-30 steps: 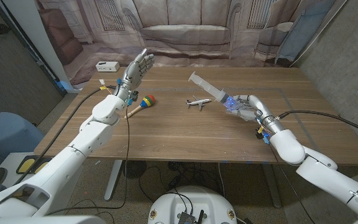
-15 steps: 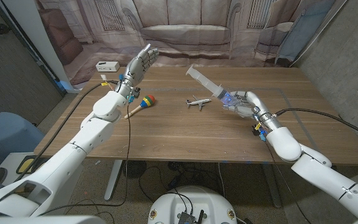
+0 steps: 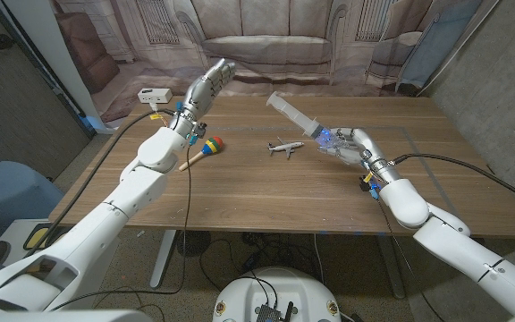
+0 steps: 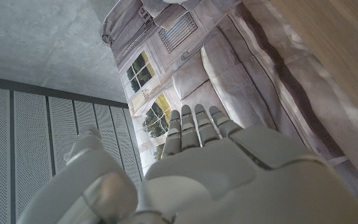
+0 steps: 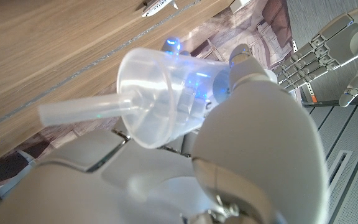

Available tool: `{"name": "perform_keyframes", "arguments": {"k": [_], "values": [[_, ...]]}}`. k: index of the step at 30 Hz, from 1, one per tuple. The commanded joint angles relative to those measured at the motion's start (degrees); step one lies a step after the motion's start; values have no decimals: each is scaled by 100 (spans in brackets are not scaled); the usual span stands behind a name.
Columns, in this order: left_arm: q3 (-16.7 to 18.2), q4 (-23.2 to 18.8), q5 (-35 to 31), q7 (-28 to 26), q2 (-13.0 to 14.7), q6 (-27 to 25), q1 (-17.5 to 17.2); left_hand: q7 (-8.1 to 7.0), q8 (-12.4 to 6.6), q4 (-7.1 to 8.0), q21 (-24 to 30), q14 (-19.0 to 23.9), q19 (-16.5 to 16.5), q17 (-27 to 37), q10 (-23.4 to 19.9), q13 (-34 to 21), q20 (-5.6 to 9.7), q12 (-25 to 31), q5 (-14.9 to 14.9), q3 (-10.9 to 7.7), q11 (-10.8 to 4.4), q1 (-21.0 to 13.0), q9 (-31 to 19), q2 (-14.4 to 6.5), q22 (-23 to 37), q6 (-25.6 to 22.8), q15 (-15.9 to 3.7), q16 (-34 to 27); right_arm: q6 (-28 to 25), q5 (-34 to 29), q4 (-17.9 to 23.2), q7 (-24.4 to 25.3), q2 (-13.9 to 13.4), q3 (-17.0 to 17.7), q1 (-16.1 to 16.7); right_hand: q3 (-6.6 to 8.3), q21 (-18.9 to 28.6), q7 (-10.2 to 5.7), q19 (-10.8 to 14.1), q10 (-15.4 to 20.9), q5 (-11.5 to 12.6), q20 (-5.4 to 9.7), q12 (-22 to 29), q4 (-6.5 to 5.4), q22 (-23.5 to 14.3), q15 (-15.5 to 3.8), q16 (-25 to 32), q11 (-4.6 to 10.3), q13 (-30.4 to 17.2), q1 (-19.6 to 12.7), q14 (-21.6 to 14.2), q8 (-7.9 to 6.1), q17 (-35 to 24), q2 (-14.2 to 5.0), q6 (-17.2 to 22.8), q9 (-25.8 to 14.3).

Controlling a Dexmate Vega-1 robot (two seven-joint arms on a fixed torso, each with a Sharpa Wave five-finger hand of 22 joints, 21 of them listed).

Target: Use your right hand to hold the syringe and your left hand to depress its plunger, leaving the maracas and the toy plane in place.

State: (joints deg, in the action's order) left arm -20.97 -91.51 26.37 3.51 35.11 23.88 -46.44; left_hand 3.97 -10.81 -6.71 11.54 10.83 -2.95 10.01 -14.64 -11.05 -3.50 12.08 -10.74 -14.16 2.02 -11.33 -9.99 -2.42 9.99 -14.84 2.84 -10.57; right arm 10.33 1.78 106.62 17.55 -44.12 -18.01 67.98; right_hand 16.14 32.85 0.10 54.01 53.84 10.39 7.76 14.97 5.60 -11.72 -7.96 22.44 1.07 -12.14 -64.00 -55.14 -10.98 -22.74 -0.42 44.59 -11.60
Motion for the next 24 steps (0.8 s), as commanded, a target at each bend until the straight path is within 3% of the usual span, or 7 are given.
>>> {"name": "perform_keyframes", "arguments": {"k": [1, 24], "values": [[-117, 108, -116, 74, -59, 77, 84, -38, -11, -19, -32, 7, 1, 22, -26, -11, 44, -16, 15, 2, -41, -60, -27, 8, 29, 5, -52, 2, 178, 161, -150, -45, 161, -74, -179, 989, 44, -7, -35, 46, 18, 60, -17, -944, -17, -263, -13, -41, -10, 331, 33, -4, -35, -1101, -21, -18], [-298, 307, -123, 339, -155, 89, 346, -35, 10, -28, -38, -82, 32, 21, 41, -10, 12, -40, 13, 7, -27, -74, -27, 17, 29, 43, -36, 19, 764, 413, -360, 43, 440, -16, -147, 1073, 164, 21, -25, 119, 13, 50, -15, -983, -14, -232, -18, -78, -19, 374, -31, -31, -66, -1098, -16, -19]]}}
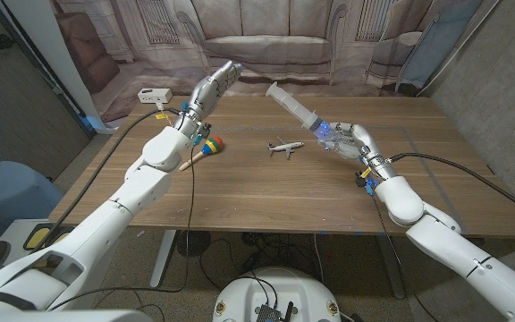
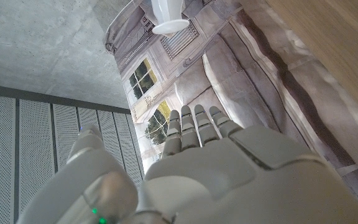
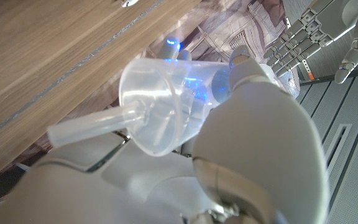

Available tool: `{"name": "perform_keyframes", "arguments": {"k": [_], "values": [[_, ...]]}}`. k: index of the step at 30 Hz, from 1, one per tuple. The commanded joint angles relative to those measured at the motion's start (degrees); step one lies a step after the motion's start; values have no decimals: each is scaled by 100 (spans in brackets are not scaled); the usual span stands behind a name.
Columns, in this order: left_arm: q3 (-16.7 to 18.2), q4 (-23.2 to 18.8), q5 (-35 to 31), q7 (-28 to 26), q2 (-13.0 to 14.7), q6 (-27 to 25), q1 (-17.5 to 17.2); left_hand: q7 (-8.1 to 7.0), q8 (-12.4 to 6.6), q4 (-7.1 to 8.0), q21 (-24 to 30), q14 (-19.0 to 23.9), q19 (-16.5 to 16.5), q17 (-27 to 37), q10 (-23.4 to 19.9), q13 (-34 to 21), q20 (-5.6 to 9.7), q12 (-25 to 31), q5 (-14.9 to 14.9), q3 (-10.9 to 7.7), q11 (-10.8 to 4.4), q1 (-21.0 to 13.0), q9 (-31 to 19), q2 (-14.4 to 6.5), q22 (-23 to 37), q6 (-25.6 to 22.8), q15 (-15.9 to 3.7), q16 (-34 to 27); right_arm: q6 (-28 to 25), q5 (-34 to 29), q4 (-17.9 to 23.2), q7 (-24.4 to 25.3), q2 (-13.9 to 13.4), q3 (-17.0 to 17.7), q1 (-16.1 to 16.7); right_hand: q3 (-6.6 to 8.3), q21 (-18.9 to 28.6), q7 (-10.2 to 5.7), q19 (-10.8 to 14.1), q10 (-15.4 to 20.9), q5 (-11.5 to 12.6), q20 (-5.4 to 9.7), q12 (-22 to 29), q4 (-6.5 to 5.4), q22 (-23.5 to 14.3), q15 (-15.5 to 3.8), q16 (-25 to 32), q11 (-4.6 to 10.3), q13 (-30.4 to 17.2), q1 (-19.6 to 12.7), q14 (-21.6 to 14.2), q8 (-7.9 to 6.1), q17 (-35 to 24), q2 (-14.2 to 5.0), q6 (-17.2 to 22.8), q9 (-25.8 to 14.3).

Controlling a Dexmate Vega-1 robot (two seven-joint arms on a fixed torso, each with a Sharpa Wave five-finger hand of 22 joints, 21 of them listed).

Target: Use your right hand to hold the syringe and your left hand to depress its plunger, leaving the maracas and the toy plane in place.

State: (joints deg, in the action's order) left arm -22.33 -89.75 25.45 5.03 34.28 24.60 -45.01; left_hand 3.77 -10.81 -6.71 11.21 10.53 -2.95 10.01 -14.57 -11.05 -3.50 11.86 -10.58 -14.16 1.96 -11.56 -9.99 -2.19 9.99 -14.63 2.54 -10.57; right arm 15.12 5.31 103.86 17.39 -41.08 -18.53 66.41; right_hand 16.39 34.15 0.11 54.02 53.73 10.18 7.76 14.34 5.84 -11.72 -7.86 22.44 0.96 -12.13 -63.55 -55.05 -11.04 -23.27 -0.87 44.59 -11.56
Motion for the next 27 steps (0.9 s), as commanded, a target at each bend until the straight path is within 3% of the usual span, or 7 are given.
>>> {"name": "perform_keyframes", "arguments": {"k": [1, 6, 27], "values": [[-180, 136, -56, 192, -78, 22, 217, -16, 10, -28, -5, -56, 33, 21, 41, -10, 13, -20, -2, 8, -17, -51, -27, -5, 29, 22, -4, 20, 299, 49, -84, 68, 151, 34, 5, 1050, 35, 18, -30, 120, 34, 51, 43, -1008, -13, -240, -20, -65, -21, 332, -38, -25, -13, -1053, -17, -23], [-257, 123, -302, 129, -82, 63, 265, -20, 12, -29, -15, -88, 69, 22, 86, -10, 120, -33, -2, 11, 9, -53, -26, -2, 29, 26, 4, 22, 318, 29, -85, 49, 184, 25, -34, 1066, 58, 25, -37, 114, 32, 55, 36, -1010, -12, -245, -22, -42, -23, 337, -44, -28, -21, -1051, -16, -23], [-380, 139, -827, -52, -124, 279, 305, -61, 7, -34, -22, -184, 126, 20, 129, -7, 165, -32, -3, 18, -121, -61, -23, 5, 28, 18, -119, 24, 326, 131, -150, -52, 251, 0, -108, 1121, 146, 41, -66, 140, 26, 50, 28, -1000, -6, -245, -30, -66, -30, 350, -65, -44, -52, -1042, 11, -21]]}}
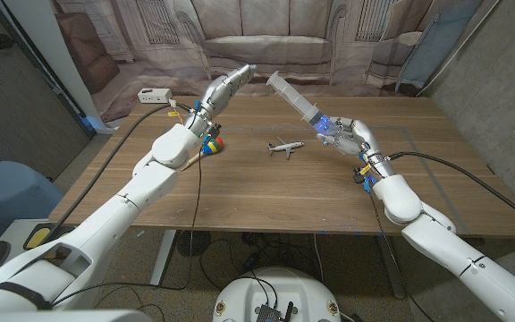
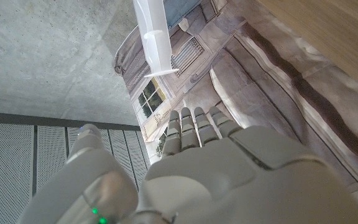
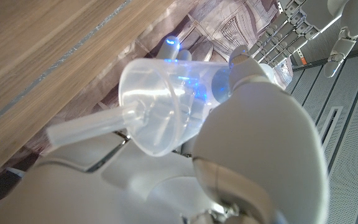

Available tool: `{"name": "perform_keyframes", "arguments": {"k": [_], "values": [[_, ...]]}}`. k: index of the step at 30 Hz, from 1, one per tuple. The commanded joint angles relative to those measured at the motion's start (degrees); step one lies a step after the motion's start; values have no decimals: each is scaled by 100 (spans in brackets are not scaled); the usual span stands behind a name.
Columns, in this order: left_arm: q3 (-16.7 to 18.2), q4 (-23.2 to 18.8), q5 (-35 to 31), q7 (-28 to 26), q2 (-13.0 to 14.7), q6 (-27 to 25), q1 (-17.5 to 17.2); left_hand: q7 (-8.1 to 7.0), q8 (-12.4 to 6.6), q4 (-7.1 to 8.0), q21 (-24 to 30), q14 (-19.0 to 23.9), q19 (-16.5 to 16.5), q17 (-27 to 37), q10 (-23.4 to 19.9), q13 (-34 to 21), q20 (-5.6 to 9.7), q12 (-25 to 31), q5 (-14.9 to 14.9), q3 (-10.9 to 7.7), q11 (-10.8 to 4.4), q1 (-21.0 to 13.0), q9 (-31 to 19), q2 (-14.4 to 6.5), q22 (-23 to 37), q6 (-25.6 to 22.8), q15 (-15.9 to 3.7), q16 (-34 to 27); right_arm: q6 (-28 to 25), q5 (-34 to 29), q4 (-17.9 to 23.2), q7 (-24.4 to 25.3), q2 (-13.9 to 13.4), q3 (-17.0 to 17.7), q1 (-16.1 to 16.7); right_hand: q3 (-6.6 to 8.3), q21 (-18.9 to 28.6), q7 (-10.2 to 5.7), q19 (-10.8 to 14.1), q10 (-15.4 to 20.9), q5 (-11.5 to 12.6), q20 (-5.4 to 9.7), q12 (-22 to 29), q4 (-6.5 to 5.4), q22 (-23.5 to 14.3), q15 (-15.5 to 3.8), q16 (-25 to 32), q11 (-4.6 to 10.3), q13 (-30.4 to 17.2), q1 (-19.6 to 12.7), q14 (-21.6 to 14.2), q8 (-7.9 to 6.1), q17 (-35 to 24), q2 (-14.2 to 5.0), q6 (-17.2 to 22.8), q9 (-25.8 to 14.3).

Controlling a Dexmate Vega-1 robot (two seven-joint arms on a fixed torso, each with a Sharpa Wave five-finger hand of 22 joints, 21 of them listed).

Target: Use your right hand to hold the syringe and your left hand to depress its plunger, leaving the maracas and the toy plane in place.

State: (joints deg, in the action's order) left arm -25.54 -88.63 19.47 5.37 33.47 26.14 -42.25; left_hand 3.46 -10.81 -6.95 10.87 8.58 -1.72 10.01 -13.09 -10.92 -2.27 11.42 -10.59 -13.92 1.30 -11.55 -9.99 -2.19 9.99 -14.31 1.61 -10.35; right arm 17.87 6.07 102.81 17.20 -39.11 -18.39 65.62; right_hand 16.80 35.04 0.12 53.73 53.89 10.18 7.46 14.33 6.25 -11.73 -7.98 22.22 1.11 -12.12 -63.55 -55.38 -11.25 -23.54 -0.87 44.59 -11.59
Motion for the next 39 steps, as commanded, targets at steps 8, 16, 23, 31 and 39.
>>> {"name": "perform_keyframes", "arguments": {"k": [8, 16, 23, 31, 39], "values": [[-57, -2, -349, -169, -41, 140, 18, 28, -18, -20, 105, 130, -270, 13, -114, -15, 499, 56, -3, 0, 0, -82, -19, 12, 20, -109, -6, -50, 50, 69, -31, -37, 58, -11, -19, 1094, 88, 49, -58, 139, 22, 82, 31, -1038, -3, -226, -12, -79, -36, 359, -33, -30, -40, -1038, 32, -19], [-115, 40, -365, -85, -59, 168, 72, 26, -7, -22, 77, 111, -222, 13, -90, -13, 442, 45, -3, 1, 24, -88, -19, 13, 17, -98, 7, -38, 87, 19, -52, 27, 114, -19, -30, 1106, 129, 24, -71, 151, 20, 105, 33, -1050, -1, -272, -10, -9, -40, 382, -67, -36, -49, -1039, 53, -22], [-166, 107, -377, -6, -87, 197, 146, 13, 3, -23, 67, 102, -211, 13, -78, -12, 422, 40, -3, 2, 7, -93, -19, 12, 16, -84, 3, -33, 143, -9, -90, 40, 156, -39, -69, 1120, 178, 30, -73, 172, 19, 117, 41, -1062, 2, -267, -21, -45, -50, 407, -71, -44, -57, -1037, 85, -25], [-200, 180, -410, 39, -132, 288, 218, 3, 7, -23, 46, 56, -168, 13, -74, -12, 364, 38, -4, 4, 14, -97, -19, 10, 16, -78, -6, -17, 110, 17, -132, 0, 186, -77, -121, 1132, 209, 23, -76, 177, 19, 123, 41, -1060, 4, -273, -21, -45, -51, 413, -84, -47, -67, -1038, 100, -26], [-265, 250, -406, 128, -181, 297, 303, 8, 8, -23, 44, 51, -168, 12, -70, -12, 365, 37, -4, 4, 12, -100, -19, 9, 16, -78, -3, -17, 149, 31, -171, -29, 209, -108, -169, 1146, 243, 28, -95, 189, 18, 119, 45, -1055, 7, -259, -24, -48, -57, 420, -89, -43, -81, -1035, 105, -28]]}}
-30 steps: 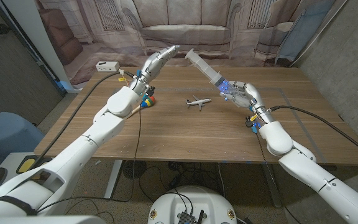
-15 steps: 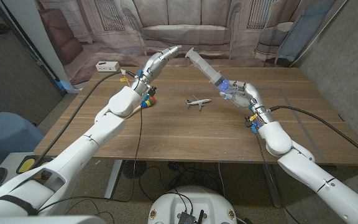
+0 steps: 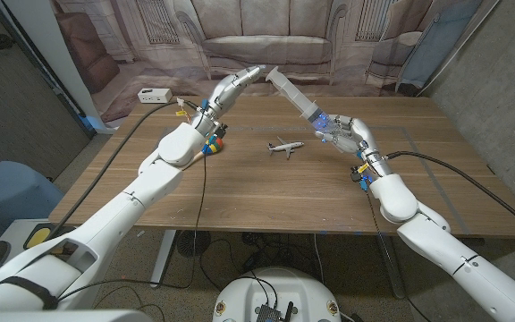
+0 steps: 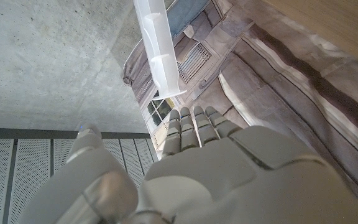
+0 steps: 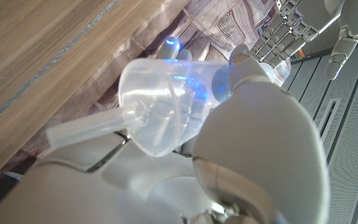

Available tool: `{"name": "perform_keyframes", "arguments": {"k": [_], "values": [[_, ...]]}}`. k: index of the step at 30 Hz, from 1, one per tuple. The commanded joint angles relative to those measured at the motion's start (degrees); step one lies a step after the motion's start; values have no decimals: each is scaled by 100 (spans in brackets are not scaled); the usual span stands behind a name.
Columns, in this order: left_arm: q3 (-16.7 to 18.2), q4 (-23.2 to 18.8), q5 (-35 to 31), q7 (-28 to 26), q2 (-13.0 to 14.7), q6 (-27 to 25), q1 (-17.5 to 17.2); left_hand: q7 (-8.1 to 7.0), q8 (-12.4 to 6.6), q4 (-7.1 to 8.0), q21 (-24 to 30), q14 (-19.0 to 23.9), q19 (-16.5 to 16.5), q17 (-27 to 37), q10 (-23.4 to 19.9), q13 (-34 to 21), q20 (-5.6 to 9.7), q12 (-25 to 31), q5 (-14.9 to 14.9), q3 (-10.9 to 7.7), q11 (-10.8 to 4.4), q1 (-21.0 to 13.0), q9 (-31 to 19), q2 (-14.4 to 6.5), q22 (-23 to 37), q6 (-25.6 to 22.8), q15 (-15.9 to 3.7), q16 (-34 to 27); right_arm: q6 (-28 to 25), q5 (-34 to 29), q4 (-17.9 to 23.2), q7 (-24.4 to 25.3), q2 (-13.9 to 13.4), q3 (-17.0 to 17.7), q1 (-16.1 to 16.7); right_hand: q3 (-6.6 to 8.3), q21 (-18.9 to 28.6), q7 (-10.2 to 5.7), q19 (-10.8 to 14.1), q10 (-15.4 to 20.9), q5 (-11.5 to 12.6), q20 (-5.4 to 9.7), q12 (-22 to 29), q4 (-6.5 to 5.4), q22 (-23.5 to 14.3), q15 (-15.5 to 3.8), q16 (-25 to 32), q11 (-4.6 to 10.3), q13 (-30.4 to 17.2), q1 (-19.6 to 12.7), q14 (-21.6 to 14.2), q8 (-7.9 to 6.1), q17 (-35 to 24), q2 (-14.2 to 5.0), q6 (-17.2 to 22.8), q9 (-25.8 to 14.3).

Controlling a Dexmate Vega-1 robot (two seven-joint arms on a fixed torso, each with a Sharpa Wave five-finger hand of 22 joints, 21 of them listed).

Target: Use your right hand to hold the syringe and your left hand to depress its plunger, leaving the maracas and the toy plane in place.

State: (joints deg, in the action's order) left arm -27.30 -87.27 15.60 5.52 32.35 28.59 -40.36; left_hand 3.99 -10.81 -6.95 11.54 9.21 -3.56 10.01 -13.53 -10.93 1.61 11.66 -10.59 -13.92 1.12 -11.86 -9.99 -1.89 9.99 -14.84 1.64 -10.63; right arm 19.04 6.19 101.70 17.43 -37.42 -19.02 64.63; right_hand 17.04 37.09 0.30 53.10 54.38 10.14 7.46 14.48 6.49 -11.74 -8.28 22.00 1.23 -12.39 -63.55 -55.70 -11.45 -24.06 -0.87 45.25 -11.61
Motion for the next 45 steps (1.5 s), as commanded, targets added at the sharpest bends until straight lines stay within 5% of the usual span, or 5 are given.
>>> {"name": "perform_keyframes", "arguments": {"k": [1, 45], "values": [[-98, 125, -16, 126, -77, 58, 125, -45, 9, -24, -23, -14, 16, 12, -27, -10, -24, 14, -4, 5, 20, -70, -19, -22, 16, -26, -9, 12, 33, 14, -65, -52, 43, -50, -77, 1124, 46, 13, -30, 139, 23, 115, 31, -1078, 7, -230, -3, -77, -30, 421, -56, -22, -30, -1035, 36, -26], [-230, 168, -4, 346, -77, -63, 272, -49, 11, -16, -41, -33, 69, 13, -20, -9, -93, 13, -6, -3, 13, -90, -19, -58, 18, -30, -11, 9, 92, -8, -152, -51, 149, -136, -213, 1192, 274, 31, -117, 141, 15, 108, 25, -1031, 28, -221, -26, -90, -55, 460, -73, -11, -105, -1023, 65, -29]]}}
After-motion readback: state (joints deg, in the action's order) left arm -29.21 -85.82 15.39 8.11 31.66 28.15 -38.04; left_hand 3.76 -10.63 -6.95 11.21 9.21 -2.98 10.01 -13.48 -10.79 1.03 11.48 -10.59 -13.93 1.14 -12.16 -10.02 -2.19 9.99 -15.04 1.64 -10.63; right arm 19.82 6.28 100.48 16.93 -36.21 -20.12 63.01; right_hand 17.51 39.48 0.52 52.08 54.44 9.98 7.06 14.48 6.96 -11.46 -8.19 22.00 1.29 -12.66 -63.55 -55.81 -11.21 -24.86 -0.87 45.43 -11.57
